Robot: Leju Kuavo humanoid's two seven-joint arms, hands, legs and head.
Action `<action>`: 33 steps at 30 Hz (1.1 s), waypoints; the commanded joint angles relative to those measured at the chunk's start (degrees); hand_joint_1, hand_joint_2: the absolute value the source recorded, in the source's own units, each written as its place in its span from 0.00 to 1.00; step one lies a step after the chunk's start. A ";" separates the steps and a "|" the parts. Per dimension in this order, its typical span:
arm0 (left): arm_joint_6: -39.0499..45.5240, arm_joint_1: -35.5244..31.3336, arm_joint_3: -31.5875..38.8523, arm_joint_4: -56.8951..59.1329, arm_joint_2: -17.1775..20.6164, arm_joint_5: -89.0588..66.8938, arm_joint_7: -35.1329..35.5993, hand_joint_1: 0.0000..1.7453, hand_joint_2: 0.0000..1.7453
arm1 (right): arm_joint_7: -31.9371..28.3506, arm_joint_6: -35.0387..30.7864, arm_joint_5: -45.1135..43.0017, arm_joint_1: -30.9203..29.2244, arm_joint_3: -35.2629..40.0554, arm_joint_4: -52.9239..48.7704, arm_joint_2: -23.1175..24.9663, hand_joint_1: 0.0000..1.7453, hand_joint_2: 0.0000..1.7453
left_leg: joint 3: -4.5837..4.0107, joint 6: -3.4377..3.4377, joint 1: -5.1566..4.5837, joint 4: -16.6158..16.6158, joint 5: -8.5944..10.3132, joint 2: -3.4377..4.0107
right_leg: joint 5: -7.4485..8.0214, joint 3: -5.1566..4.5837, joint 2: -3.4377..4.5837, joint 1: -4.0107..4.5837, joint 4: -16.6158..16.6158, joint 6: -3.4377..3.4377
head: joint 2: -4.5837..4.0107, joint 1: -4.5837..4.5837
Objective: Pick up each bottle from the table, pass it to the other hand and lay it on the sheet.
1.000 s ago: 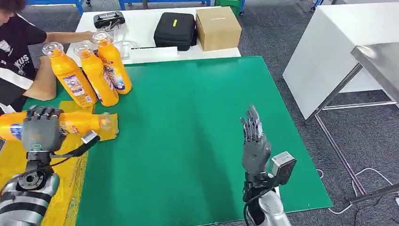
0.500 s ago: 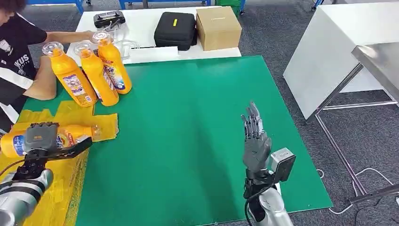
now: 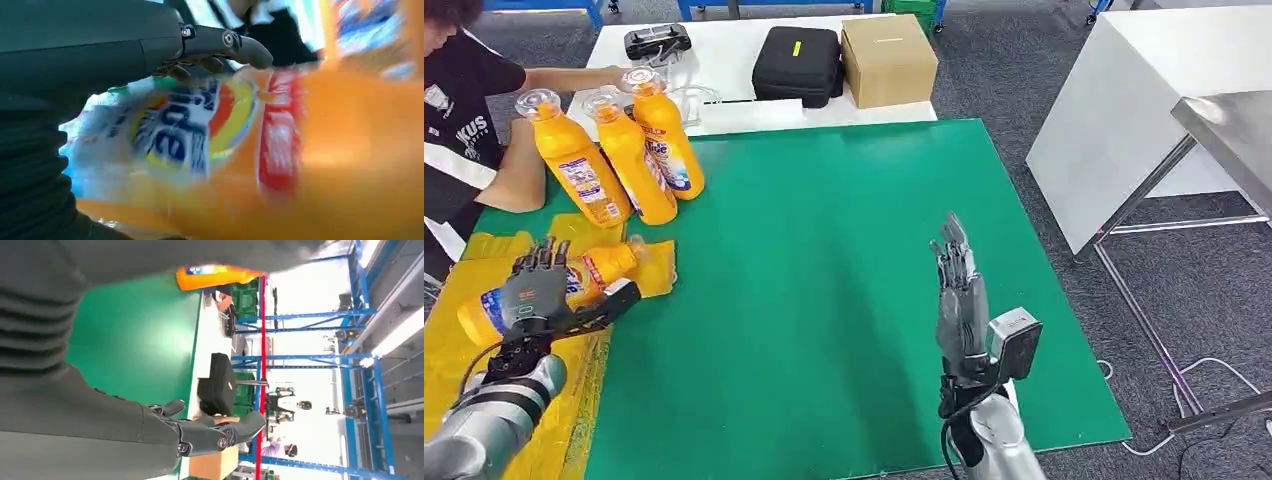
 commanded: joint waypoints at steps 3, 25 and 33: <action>4.14 -0.77 3.75 0.35 -4.32 1.26 -3.95 0.00 1.00 | 0.39 -0.41 0.51 -1.97 1.70 3.48 -1.33 0.00 1.00 | 0.17 0.00 -0.03 -0.01 -0.06 -0.17 | -0.09 0.18 -0.09 -0.04 0.03 -0.05 | 0.00 0.00; -27.43 27.28 -3.09 -60.39 -15.92 57.41 -22.88 0.00 1.00 | 0.48 -9.75 14.68 8.14 -1.24 -6.83 -1.00 0.00 0.00 | 0.17 0.05 -0.11 0.02 -0.16 -0.54 | -0.30 0.25 -0.45 -0.12 0.03 -0.01 | 0.00 0.00; -38.21 37.57 -8.44 -72.45 -12.60 73.75 -22.74 0.00 1.00 | -0.39 -11.15 16.09 11.34 -1.70 -9.16 -0.81 0.00 0.00 | -0.07 -0.02 -0.17 0.01 -0.33 0.10 | -0.17 -0.12 0.13 -0.16 0.01 -0.07 | 0.00 -0.02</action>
